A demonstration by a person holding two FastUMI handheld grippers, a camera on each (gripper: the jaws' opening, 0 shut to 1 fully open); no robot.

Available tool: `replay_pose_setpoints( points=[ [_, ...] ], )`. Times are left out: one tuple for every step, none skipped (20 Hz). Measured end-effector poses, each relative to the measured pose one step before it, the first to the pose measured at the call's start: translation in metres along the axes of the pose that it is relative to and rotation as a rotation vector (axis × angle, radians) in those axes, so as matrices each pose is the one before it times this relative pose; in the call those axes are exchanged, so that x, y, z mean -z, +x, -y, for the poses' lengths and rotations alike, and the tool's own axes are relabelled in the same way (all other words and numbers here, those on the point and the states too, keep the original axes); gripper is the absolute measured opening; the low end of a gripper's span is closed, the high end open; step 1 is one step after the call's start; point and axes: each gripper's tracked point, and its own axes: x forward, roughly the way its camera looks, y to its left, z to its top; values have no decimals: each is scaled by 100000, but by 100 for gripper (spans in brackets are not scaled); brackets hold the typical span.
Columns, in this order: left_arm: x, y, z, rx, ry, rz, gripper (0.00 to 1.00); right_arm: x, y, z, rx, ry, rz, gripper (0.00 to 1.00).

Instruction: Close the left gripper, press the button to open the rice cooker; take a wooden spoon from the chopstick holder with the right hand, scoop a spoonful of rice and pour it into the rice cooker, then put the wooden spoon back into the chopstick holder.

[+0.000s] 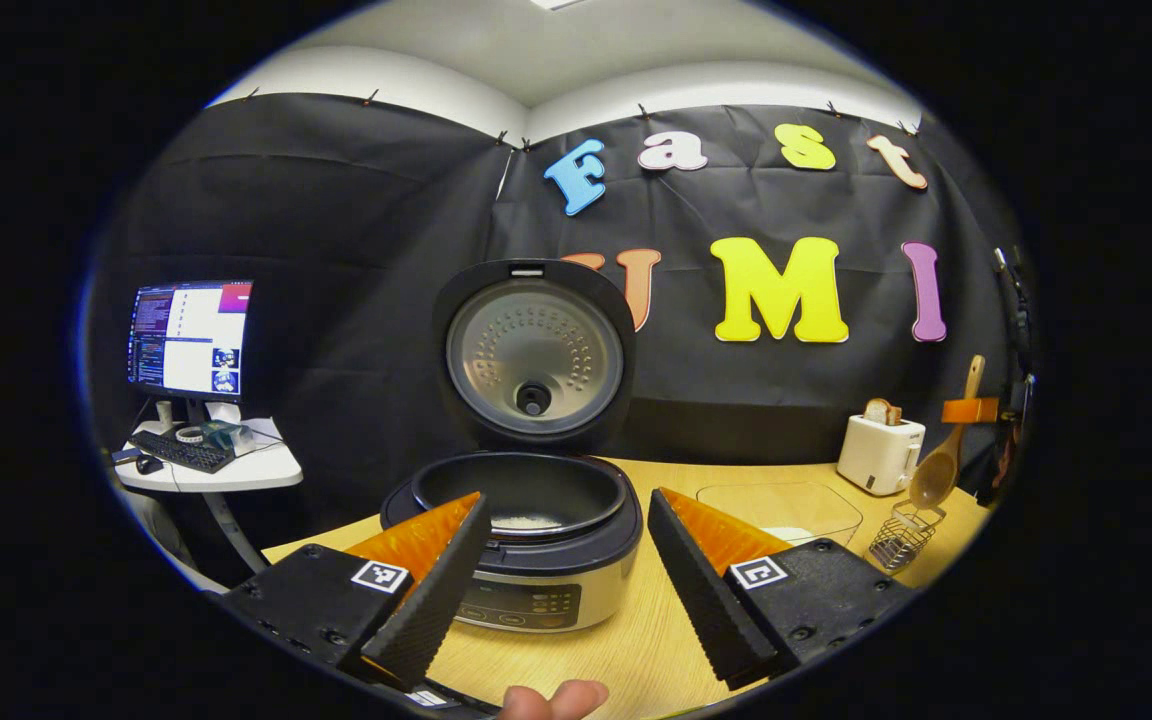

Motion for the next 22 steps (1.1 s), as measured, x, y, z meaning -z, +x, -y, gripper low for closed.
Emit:
replay_pose_setpoints(
  points=[
    [-121,-133,-258,-22,-54,-99,100,-1178,341,-1357,-1677,-1725,1598,0],
    [-112,-180,-191,-246,-48,121,100,-728,625,-1472,-2114,-1138,1132,0],
    [-131,-116,-236,-241,-429,91,95,-689,761,-1713,-2373,-804,451,0],
    [-6,-78,-82,-25,-410,-44,100,-467,821,-1611,-2169,-751,555,0],
    [-144,-63,-272,-281,-117,24,100,-316,1041,-1589,-1914,-770,300,0],
    [-48,-112,-440,-625,349,-21,100,209,1097,-1532,-2001,-861,-550,0],
    [-39,-105,-342,-17,442,-180,100,698,1179,-1683,-2221,-840,-1394,0],
    [26,-64,-287,-262,241,-32,100,800,1114,-1576,-2313,-1208,-2204,0],
    [107,-23,-494,-615,297,-574,100,1275,1158,-1440,-1773,-2043,-2615,0],
    [264,-10,-254,65,99,-988,100,1330,829,-987,-951,-2135,-2795,0],
    [163,14,29,655,-22,-778,100,1493,855,-667,-148,-2561,-2491,0],
    [-50,-14,-12,793,341,-431,100,1252,783,-316,1136,-2557,-1722,0],
    [-122,-109,-197,-39,449,130,100,1547,834,-179,1452,-2174,-1947,0],
    [30,-29,-260,131,684,-79,100,1519,685,-206,882,-2442,-2676,0],
    [-87,-15,-190,123,764,350,100,1702,614,-383,346,-1291,-3483,0],
    [-148,-51,-240,-226,852,316,100,1205,296,-205,334,-271,-3052,1],
    [-50,33,-334,-391,730,200,100,857,324,118,1699,-488,-1925,1],
    [-5,-141,-355,-582,315,132,100,602,102,133,2044,-1059,-1204,0],
    [-32,14,-267,-95,83,50,100,524,90,-114,1313,-1397,-924,0],
    [-79,24,-168,-270,-89,283,100,578,49,-262,488,-883,-1690,0],
    [-77,15,-235,-202,-499,132,100,409,-97,-791,-1240,199,-930,0],
    [137,7,-176,70,-958,-109,100,25,-98,-526,-737,683,-546,0]
  ],
)
